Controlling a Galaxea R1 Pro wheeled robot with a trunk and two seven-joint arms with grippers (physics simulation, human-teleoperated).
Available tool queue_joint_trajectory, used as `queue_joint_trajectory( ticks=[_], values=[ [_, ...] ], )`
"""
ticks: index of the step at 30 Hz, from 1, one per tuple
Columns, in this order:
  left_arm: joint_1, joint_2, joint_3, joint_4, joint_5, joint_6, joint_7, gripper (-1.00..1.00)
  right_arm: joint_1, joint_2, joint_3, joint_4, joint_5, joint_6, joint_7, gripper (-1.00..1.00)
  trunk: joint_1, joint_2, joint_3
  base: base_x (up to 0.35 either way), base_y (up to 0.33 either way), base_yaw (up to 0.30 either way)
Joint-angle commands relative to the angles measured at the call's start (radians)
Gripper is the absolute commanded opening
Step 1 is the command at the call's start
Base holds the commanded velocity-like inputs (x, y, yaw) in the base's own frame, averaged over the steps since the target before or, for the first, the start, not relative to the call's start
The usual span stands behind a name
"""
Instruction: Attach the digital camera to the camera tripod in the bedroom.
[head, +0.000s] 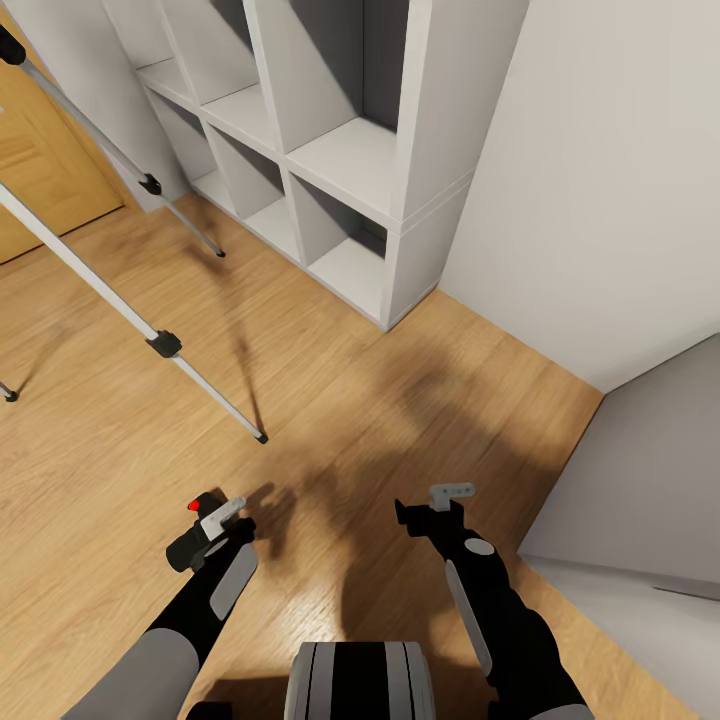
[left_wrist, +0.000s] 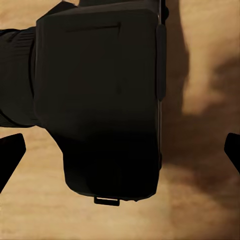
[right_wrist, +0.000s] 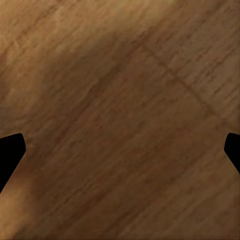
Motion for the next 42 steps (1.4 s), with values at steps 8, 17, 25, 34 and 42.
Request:
queue_joint_trajectory(
  ticks=[8,17,25,34,42],
  values=[
    [0.000,0.003,-0.003,0.000,0.004,0.005,0.008,1.00,0.000,-0.001,0.002,0.000,0.001,0.007,0.000,1.00,0.000,0.000,-0.001,0.000,0.000,0.000],
    [0.000,0.001,-0.003,0.015,0.007,0.005,0.012,1.00,0.000,0.001,0.002,0.000,0.002,0.005,0.000,1.00,0.000,0.000,-0.001,0.000,0.000,0.000],
    [0.000,0.001,-0.004,0.031,0.008,0.005,0.039,1.00,0.000,0.001,0.003,0.000,0.004,0.005,0.000,1.00,0.000,0.000,-0.001,0.000,0.000,0.000],
    [0.000,0.010,-0.022,0.054,-0.009,0.021,0.036,1.00,0.000,0.003,0.001,-0.002,0.010,0.009,0.000,1.00,0.000,0.000,-0.001,0.000,0.000,0.000],
    [0.000,0.012,-0.067,0.042,-0.046,0.027,0.005,1.00,0.000,-0.001,0.003,-0.002,0.010,0.007,0.000,1.00,0.000,0.000,-0.001,0.000,0.000,0.000]
  ],
)
